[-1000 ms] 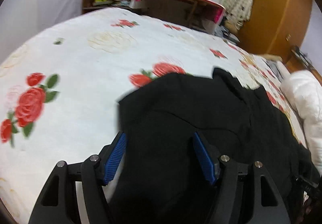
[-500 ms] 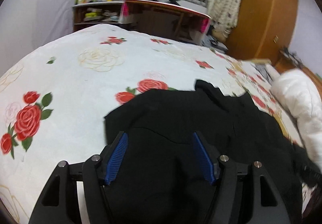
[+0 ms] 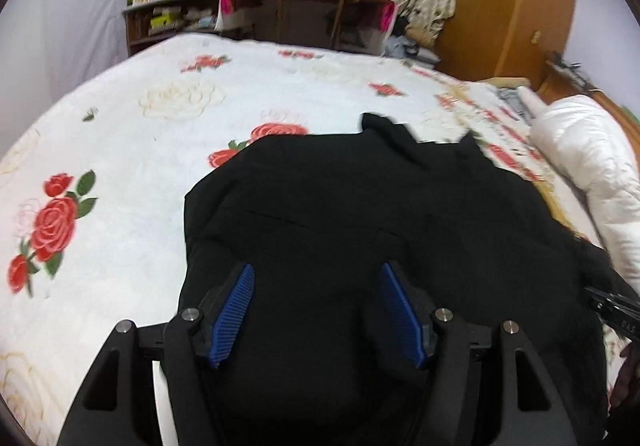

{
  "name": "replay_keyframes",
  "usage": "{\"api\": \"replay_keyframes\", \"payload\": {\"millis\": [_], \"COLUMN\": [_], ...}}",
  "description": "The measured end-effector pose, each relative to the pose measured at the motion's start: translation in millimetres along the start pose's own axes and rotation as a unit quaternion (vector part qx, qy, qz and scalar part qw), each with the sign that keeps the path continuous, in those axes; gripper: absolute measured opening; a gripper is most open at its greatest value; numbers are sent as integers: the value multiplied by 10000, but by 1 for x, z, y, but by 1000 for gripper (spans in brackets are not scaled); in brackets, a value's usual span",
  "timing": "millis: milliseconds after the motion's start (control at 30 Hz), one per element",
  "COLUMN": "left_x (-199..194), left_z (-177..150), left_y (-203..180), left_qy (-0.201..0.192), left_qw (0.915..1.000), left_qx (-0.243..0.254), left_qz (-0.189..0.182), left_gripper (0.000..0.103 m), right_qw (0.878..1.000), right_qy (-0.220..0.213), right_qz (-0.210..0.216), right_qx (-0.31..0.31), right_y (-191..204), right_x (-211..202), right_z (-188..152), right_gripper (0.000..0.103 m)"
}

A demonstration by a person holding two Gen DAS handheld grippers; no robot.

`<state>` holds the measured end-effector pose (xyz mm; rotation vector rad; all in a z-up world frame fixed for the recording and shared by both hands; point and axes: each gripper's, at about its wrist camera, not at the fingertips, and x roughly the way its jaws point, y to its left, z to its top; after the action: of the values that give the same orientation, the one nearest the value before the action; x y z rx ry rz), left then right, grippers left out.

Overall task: Fold large clothes
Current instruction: 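Move the right tool to the other coat sleeve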

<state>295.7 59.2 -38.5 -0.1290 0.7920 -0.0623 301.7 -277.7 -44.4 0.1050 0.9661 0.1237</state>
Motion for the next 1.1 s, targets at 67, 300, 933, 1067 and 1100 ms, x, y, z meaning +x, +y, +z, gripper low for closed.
{"api": "replay_keyframes", "payload": {"millis": [67,300,933,1067,1100], "left_x": [-24,-99,-171,-163,-159], "left_z": [-9,-49,-83,-82,-80], "left_y": [-9,-42,-101,-108,-109], "left_qy": [-60,-56,-20,16,27], "left_qw": [9999,9995,9970,9966,9965], "left_qx": [95,283,621,697,712], "left_qz": [-35,-157,-457,-450,-448], "left_gripper": [67,67,68,68,68], "right_qw": [10000,9996,9928,9888,9877], "right_qy": [-79,-258,-542,-569,-577], "right_qz": [-14,-28,-238,-299,-305], "right_qx": [-13,128,1041,1351,1419], "right_y": [0,0,-55,-78,-83], "right_x": [-18,-91,-183,-179,-177], "right_z": [-11,-63,-131,-131,-131], "right_gripper": [40,52,52,60,62]}}
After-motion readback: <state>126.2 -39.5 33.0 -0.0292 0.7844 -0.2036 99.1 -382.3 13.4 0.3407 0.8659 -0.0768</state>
